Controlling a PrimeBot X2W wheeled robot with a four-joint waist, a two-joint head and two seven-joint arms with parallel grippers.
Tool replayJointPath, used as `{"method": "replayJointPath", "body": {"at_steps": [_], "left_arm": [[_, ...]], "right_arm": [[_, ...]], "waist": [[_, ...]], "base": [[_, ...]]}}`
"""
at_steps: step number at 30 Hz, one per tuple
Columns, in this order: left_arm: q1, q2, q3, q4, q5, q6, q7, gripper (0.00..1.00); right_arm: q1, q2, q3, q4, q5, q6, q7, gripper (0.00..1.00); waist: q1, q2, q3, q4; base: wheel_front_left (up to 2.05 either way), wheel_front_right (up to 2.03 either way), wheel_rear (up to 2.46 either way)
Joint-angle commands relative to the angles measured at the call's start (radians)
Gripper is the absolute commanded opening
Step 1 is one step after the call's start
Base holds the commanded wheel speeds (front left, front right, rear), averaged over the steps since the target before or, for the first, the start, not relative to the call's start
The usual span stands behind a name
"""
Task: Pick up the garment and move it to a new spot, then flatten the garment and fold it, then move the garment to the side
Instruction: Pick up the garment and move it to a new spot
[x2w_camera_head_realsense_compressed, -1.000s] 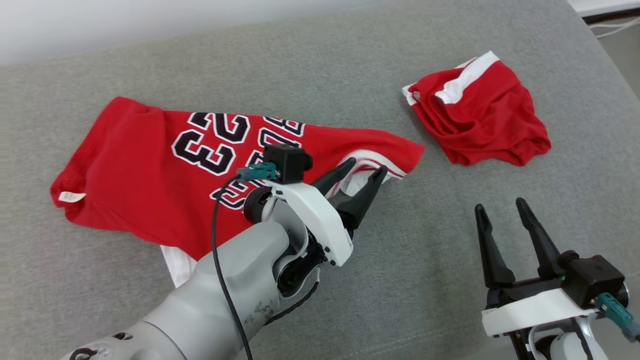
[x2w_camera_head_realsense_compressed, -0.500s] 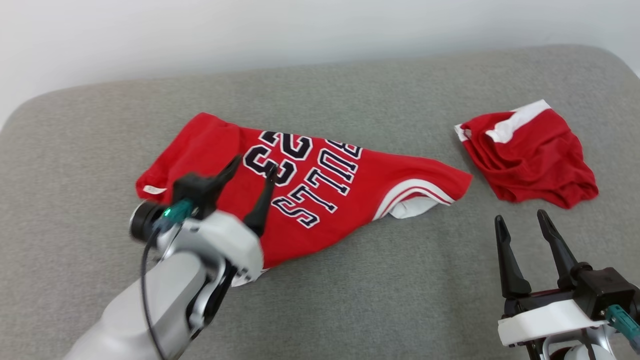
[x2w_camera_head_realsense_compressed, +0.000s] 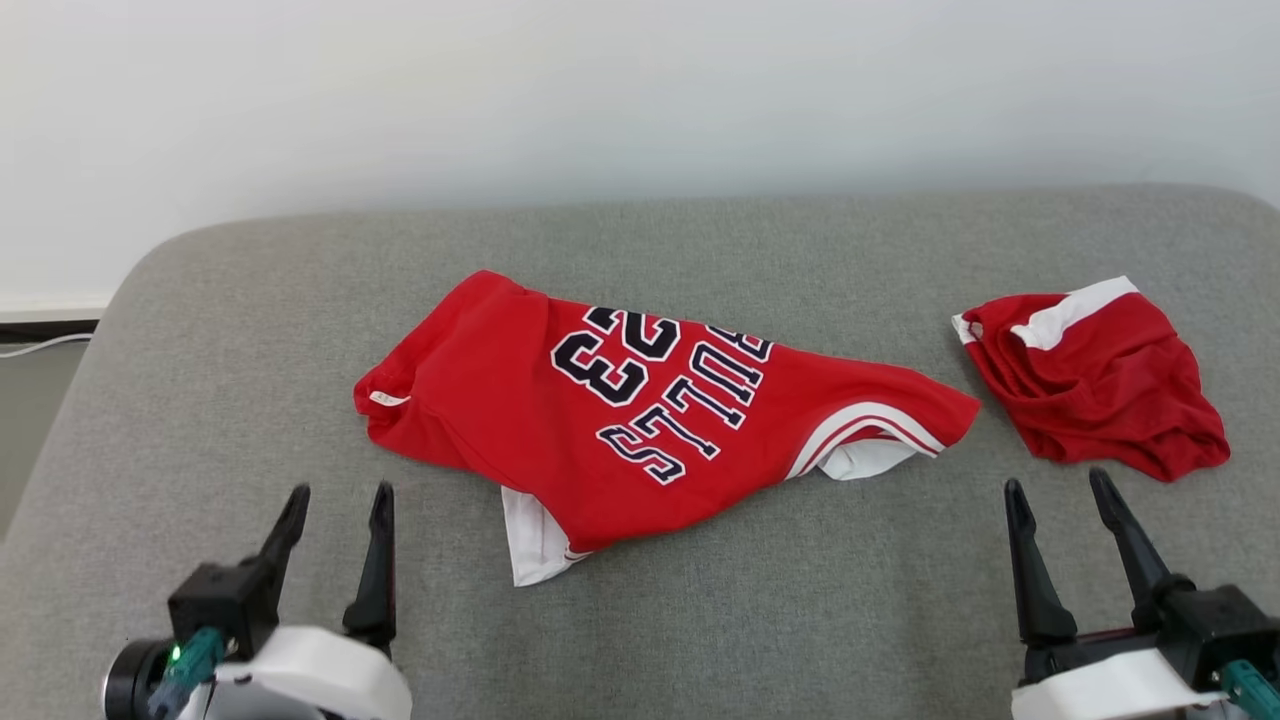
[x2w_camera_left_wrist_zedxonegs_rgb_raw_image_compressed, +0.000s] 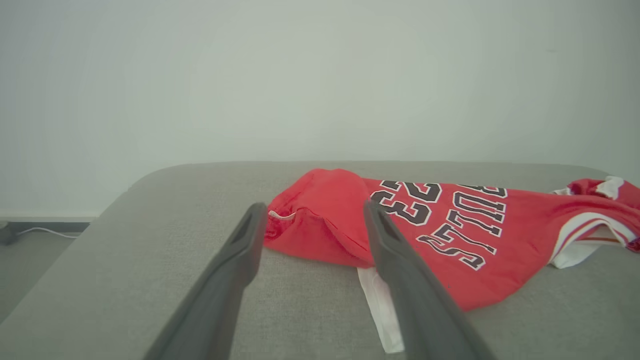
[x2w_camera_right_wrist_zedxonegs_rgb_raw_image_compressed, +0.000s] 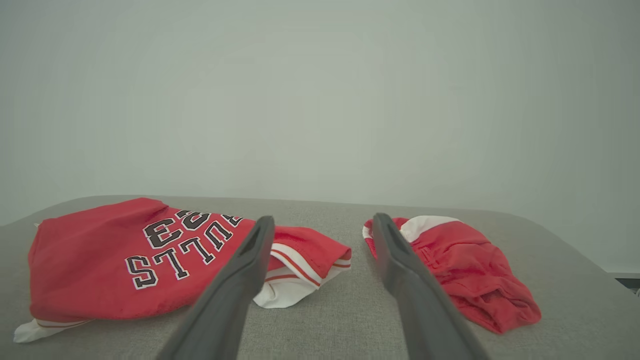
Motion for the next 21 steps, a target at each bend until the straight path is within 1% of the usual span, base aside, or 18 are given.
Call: {"method": "replayJointPath", "body": {"at_steps": [1,5,8,13,21], "left_arm": [[0.008,0.037,0.061,-0.046,0.010,0.018,-0.010,1.00],[0.087,0.039,0.086,-0.081,0.011,0.034,-0.010,1.00],[0.129,0.040,0.103,-0.099,0.013,0.037,-0.010,1.00],[0.170,0.039,0.110,-0.100,0.007,0.027,-0.010,1.00],[0.180,0.030,0.114,-0.088,0.006,0.020,-0.010,1.00]], "right_arm": [[0.005,-0.009,0.022,-0.028,0.000,0.000,-0.013,1.00],[0.047,-0.009,0.025,-0.032,0.006,0.000,-0.013,1.00],[0.072,-0.009,0.029,-0.032,0.015,0.000,-0.013,1.00],[0.099,-0.009,0.049,-0.032,0.027,0.000,-0.013,1.00],[0.119,-0.009,0.073,-0.027,0.043,0.000,-0.013,1.00]], "waist": [[0.0000,0.0000,-0.017,0.007],[0.0000,0.0000,-0.043,0.014],[0.0000,0.0000,-0.058,0.015],[0.0000,0.0000,-0.075,0.018],[0.0000,0.0000,-0.083,0.025]], "base": [[0.00,0.00,0.00],[0.00,0.00,0.00],[0.00,0.00,0.00],[0.00,0.00,0.00],[0.00,0.00,0.00]]}}
